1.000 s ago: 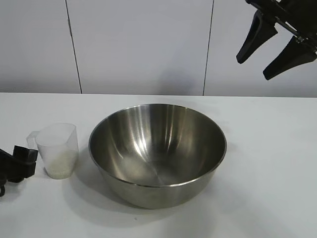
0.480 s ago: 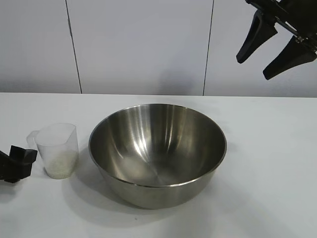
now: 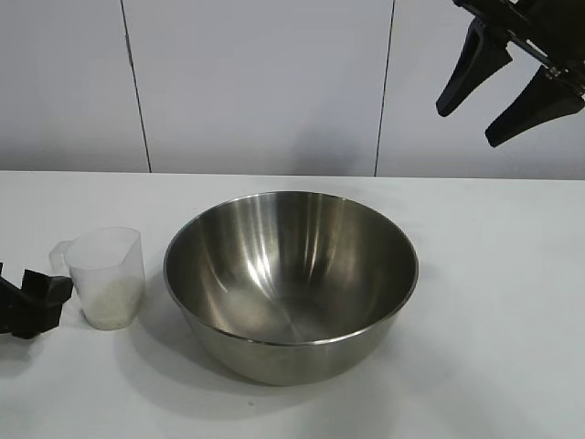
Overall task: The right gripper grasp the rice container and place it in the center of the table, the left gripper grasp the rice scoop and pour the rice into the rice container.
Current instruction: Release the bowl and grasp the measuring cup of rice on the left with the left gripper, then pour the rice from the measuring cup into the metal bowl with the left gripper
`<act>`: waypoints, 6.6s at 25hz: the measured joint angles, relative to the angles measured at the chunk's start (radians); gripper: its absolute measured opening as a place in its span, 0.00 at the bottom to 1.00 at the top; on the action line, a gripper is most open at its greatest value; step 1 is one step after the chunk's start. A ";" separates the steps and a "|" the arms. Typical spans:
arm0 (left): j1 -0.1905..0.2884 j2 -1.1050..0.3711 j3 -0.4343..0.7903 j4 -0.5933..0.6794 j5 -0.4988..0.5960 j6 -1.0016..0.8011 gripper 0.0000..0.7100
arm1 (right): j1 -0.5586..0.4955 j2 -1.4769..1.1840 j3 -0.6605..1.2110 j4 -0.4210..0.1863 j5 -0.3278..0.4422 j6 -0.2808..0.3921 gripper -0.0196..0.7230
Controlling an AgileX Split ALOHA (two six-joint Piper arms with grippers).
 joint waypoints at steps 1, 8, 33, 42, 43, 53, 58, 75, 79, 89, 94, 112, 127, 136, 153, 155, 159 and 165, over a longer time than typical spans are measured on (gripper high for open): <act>0.000 0.000 0.000 0.000 0.000 -0.018 0.80 | 0.000 0.000 0.000 0.000 0.000 0.000 0.57; 0.000 0.000 -0.027 0.009 0.001 -0.139 0.80 | 0.000 0.000 0.000 0.001 0.000 0.000 0.58; 0.000 0.000 -0.047 0.041 0.002 -0.194 0.20 | 0.000 0.000 0.000 0.001 -0.009 0.000 0.58; 0.000 0.000 -0.047 0.058 0.003 -0.198 0.01 | 0.000 0.000 0.000 0.001 -0.009 0.000 0.58; 0.000 0.000 -0.047 0.058 0.003 -0.205 0.01 | 0.000 0.000 0.000 0.001 -0.009 0.000 0.58; 0.000 -0.093 -0.047 0.064 0.006 -0.234 0.01 | 0.000 0.000 0.000 0.001 -0.010 0.000 0.58; 0.002 -0.215 -0.047 0.105 0.025 -0.232 0.01 | 0.000 0.000 0.000 0.001 -0.011 0.000 0.58; -0.134 -0.581 -0.257 0.724 0.593 -0.581 0.01 | 0.000 0.000 0.000 0.001 -0.025 0.000 0.58; -0.251 -0.546 -0.332 0.703 0.651 -0.542 0.01 | 0.000 0.000 0.000 0.001 -0.026 0.000 0.58; -0.322 -0.356 -0.404 0.470 0.662 -0.127 0.01 | 0.000 0.000 0.000 0.001 -0.030 0.000 0.58; -0.322 -0.355 -0.405 0.284 0.661 0.245 0.01 | 0.000 0.000 0.000 0.001 -0.036 0.000 0.58; -0.680 -0.355 -0.405 -0.696 0.341 1.871 0.01 | 0.000 0.000 0.000 0.001 -0.055 0.000 0.58; -0.798 -0.355 -0.408 -0.681 0.227 2.152 0.01 | 0.000 0.000 0.000 0.002 -0.055 0.000 0.58; -0.799 -0.355 -0.408 -0.593 0.315 2.358 0.01 | 0.000 0.000 0.000 0.002 -0.055 0.000 0.58; -0.799 -0.355 -0.408 -0.596 0.393 2.638 0.01 | 0.000 0.000 0.000 0.002 -0.055 0.000 0.58; -0.799 -0.355 -0.408 -0.601 0.394 2.640 0.01 | 0.000 0.000 0.000 0.002 -0.055 0.000 0.58; -0.799 -0.355 -0.415 -0.630 0.412 2.592 0.01 | 0.000 0.000 0.000 0.002 -0.055 0.000 0.58; -0.799 -0.355 -0.496 -0.923 0.428 2.248 0.01 | 0.000 0.000 0.000 0.002 -0.055 0.000 0.58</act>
